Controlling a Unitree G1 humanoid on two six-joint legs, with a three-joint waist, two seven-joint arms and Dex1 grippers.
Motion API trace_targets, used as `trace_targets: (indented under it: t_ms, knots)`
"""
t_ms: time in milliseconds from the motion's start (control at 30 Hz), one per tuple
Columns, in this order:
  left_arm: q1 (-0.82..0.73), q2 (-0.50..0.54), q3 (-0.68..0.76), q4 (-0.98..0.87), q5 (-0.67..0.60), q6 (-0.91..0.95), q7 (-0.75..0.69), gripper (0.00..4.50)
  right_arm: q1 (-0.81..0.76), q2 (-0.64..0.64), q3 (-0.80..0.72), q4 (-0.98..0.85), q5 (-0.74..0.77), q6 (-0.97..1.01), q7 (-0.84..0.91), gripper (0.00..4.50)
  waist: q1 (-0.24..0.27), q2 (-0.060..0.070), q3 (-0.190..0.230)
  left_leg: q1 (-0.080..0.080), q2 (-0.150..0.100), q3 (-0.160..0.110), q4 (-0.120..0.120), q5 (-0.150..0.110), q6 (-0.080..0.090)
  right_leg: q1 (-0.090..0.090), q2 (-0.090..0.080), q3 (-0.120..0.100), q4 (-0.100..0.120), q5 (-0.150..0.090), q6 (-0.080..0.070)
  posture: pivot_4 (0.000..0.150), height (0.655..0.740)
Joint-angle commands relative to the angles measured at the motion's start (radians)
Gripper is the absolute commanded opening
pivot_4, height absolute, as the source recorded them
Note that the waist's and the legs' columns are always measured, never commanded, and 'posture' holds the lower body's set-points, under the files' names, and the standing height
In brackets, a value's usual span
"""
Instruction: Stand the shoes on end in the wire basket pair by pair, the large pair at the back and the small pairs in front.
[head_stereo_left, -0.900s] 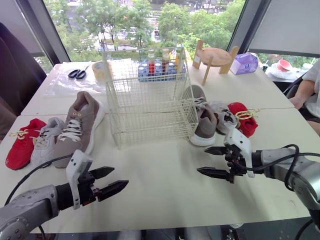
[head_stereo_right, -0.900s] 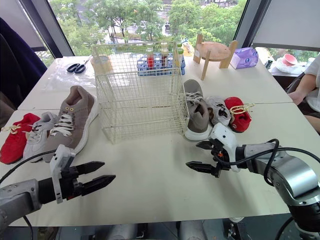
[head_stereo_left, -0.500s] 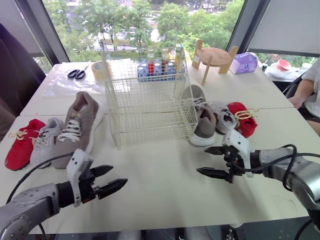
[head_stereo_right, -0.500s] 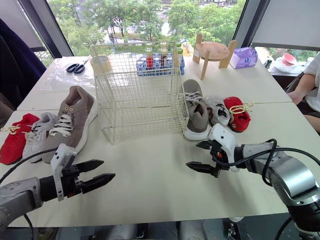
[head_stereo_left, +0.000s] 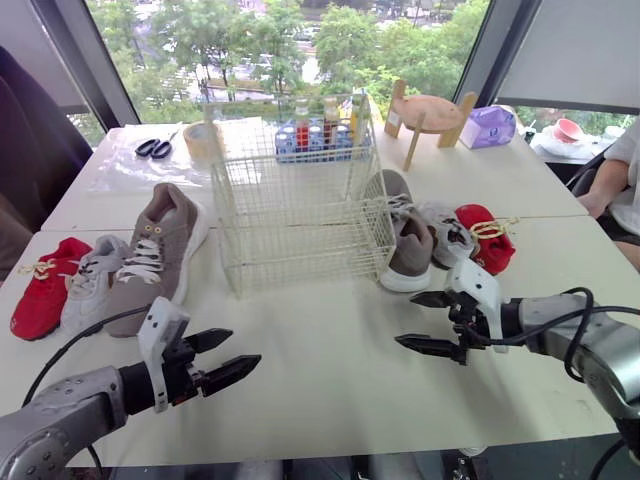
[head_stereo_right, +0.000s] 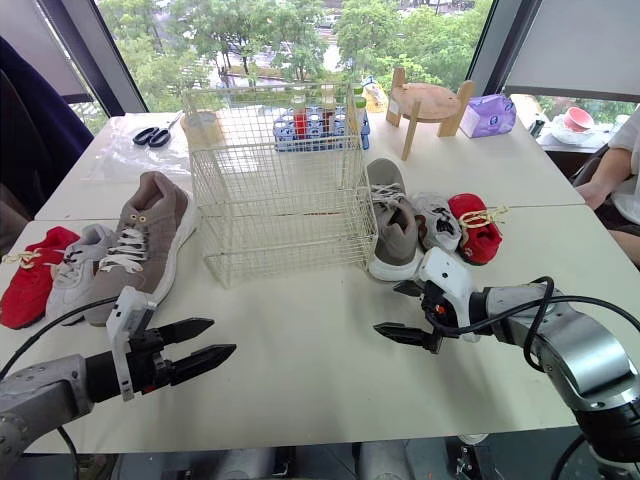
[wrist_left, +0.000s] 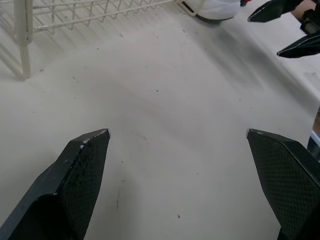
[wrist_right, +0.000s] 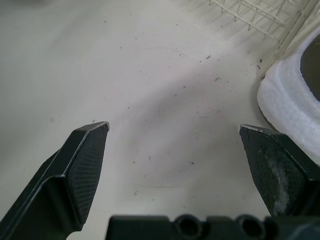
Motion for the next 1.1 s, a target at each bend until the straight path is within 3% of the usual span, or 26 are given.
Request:
trace_targets:
  t_ms: [33, 100, 200, 333, 500, 700, 800, 1033, 1100]
  knots:
    - [-0.017, 0.019, -0.019, -0.014, 0.033, -0.013, -0.011, 4.50, -0.060, -0.059, -0.026, -0.019, 0.036, 0.027, 0.061, 4.48, -0.001, 0.000, 0.000, 0.000, 0.000, 0.000, 0.000, 0.000, 0.000, 0.000, 0.000, 0.000, 0.000, 0.000, 0.000, 0.150, 0.7400]
    - [-0.039, 0.056, -0.018, -0.024, 0.039, -0.008, -0.043, 4.50, -0.157, -0.118, -0.036, -0.028, 0.076, 0.069, 0.121, 4.48, -0.003, 0.002, 0.001, 0.000, 0.000, 0.000, 0.000, 0.000, 0.000, 0.000, 0.000, 0.000, 0.000, 0.000, 0.000, 0.150, 0.7400]
    - [-0.145, 0.172, 0.030, -0.019, -0.045, 0.036, -0.131, 4.50, -0.463, -0.121, -0.001, 0.028, 0.142, 0.169, 0.159, 4.48, -0.008, 0.003, 0.002, 0.000, 0.000, 0.000, 0.001, 0.000, 0.000, -0.002, 0.001, 0.000, 0.002, 0.001, -0.001, 0.150, 0.7400]
    - [-0.310, 0.277, 0.075, 0.006, -0.190, 0.108, -0.159, 4.50, -0.749, -0.071, 0.153, 0.122, 0.053, 0.138, 0.214, 4.48, -0.006, 0.002, 0.002, -0.002, 0.002, -0.002, 0.000, 0.000, 0.000, -0.005, 0.005, -0.001, 0.002, 0.001, -0.001, 0.150, 0.7400]
    - [-0.387, 0.318, 0.093, -0.011, -0.265, 0.127, -0.155, 4.50, -0.898, 0.011, 0.384, 0.224, -0.121, 0.018, 0.305, 4.48, -0.013, 0.002, 0.002, -0.008, 0.001, 0.000, -0.002, 0.000, 0.000, -0.009, 0.004, 0.001, 0.001, 0.001, 0.001, 0.150, 0.7400]
    - [-0.376, 0.236, 0.040, -0.027, -0.249, 0.103, -0.086, 4.50, -0.957, 0.100, 0.567, 0.377, -0.340, -0.101, 0.340, 4.48, -0.025, 0.002, 0.002, -0.011, -0.002, 0.001, 0.000, 0.000, 0.000, -0.012, 0.000, 0.001, 0.001, 0.004, 0.006, 0.150, 0.7400]
    - [-0.366, 0.203, 0.003, -0.039, -0.198, 0.087, -0.063, 4.50, -0.955, 0.119, 0.595, 0.406, -0.395, -0.143, 0.377, 3.61, -0.024, 0.002, 0.002, -0.011, -0.002, 0.001, 0.001, 0.000, 0.000, -0.011, 0.000, 0.001, 0.002, 0.004, 0.006, 0.150, 0.7400]
    - [-0.339, 0.141, -0.021, -0.049, -0.165, 0.060, -0.022, 4.50, -0.918, 0.111, 0.594, 0.359, -0.447, -0.140, 0.427, 0.26, -0.024, 0.002, 0.002, -0.010, -0.002, 0.001, 0.001, 0.001, -0.001, -0.011, 0.000, 0.001, 0.004, 0.004, 0.007, 0.150, 0.7400]
    - [-0.324, 0.121, -0.037, -0.053, -0.145, 0.048, -0.013, 4.50, -0.907, 0.103, 0.580, 0.318, -0.440, -0.101, 0.437, 0.06, -0.023, 0.002, 0.002, -0.010, -0.002, 0.000, 0.001, 0.001, -0.001, -0.011, 0.001, 0.000, 0.005, 0.004, 0.007, 0.150, 0.7400]
